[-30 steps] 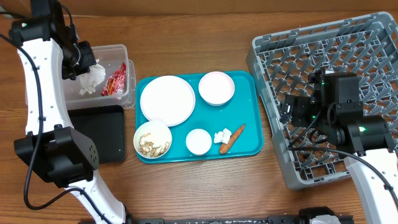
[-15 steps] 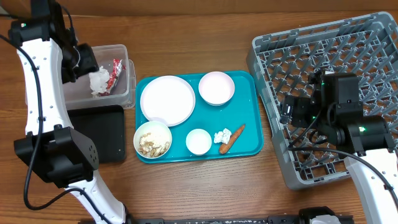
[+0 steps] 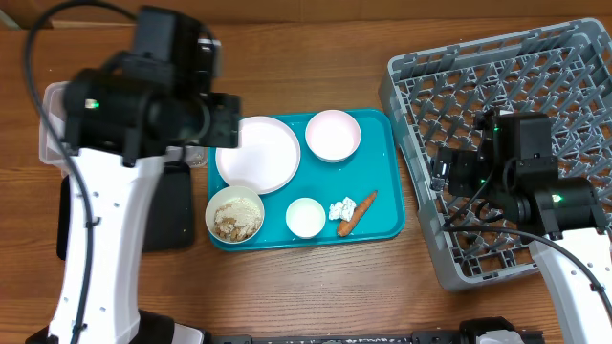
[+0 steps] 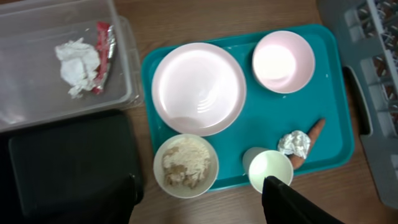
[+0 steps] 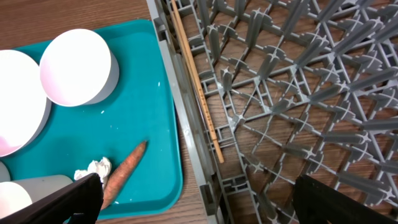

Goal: Sort waste into correct bins and load items into the dishwasher
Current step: 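Reach the left gripper down to the white tissue beside the carrot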

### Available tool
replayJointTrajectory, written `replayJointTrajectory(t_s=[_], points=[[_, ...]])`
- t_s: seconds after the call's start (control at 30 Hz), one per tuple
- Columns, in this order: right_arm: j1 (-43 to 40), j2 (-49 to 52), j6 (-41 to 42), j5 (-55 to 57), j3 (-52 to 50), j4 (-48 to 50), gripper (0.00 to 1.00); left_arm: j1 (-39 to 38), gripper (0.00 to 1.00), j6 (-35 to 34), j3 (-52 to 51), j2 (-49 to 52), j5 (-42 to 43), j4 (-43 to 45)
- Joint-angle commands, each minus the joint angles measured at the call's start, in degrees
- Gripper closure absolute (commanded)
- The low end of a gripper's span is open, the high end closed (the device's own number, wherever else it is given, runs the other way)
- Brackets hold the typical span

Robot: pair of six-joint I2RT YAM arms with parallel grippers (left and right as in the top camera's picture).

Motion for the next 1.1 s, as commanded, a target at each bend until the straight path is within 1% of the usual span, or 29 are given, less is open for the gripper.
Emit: replayJointTrajectory(t_s=[0.0, 0.07, 0.17, 0.27, 0.3, 0.4, 0.47, 0.53, 0.6, 0.67, 0.7, 0.77, 0.97, 1.07], points=[[-0.28, -0.33, 0.02, 0.59, 1.46, 0.09, 0.00, -8.31, 0.32, -3.74, -5.81, 0.50, -6.86, 3.93], [-0.28, -0.33, 0.04, 0.83, 1.46, -0.28, 0.00, -12.63, 0.31, -4.24, -11.23, 0.50, -7.54, 9.05], [-0.35, -0.33, 1.66, 5.73, 1.46, -2.78, 0.00, -16.92, 0.29, -4.07, -19.80, 0.50, -5.97, 19.12], [-1.90, -0.39, 5.99, 10.88, 1.46, -4.85, 0.00, -18.88, 0.26, -0.79, -26.64, 0.50, -0.96, 27.91], [-2.64, -0.52, 6.14, 11.04, 1.46, -5.01, 0.00, -18.99, 0.22, -0.46, -28.63, 0.50, 0.39, 30.01], [-5.40, -0.66, 6.10, 9.20, 1.46, -4.96, 0.00, -18.86, 0.00, 2.78, -34.23, 0.55, 5.20, 36.26], [-6.58, -0.66, 6.10, 8.00, 1.46, -4.98, 0.00, -18.88, 0.00, 6.32, -36.24, 1.14, 8.85, 40.41], [-7.21, -0.66, 6.12, 8.00, 1.46, -5.05, 0.00, -19.37, 0.00, 9.16, -36.57, 3.34, 11.80, 42.53], [-7.26, -0.66, 6.10, 8.00, 1.46, -5.14, 0.00, -19.52, 0.00, 9.16, -36.57, 5.60, 11.87, 43.19], [-7.26, -0.66, 6.10, 8.02, 1.46, -5.25, 0.00, -19.56, 0.00, 10.62, -36.57, 8.57, 14.78, 43.65], [-7.26, -0.66, 6.10, 8.02, 1.46, -5.22, 0.00, -19.76, 0.00, 12.52, -36.57, 9.99, 17.59, 43.95], [-7.26, -0.66, 6.10, 8.04, 1.46, -5.05, 0.00, -20.39, 0.00, 15.21, -36.57, 12.20, 20.63, 44.09], [-7.26, -0.66, 6.10, 8.02, 1.46, -5.07, 0.00, -22.88, 0.00, 18.32, -36.57, 15.91, 20.15, 42.05], [-7.26, -0.66, 6.10, 8.04, 1.46, -5.09, 0.00, -23.12, 0.00, 18.80, -36.63, 17.46, 20.11, 41.29]])
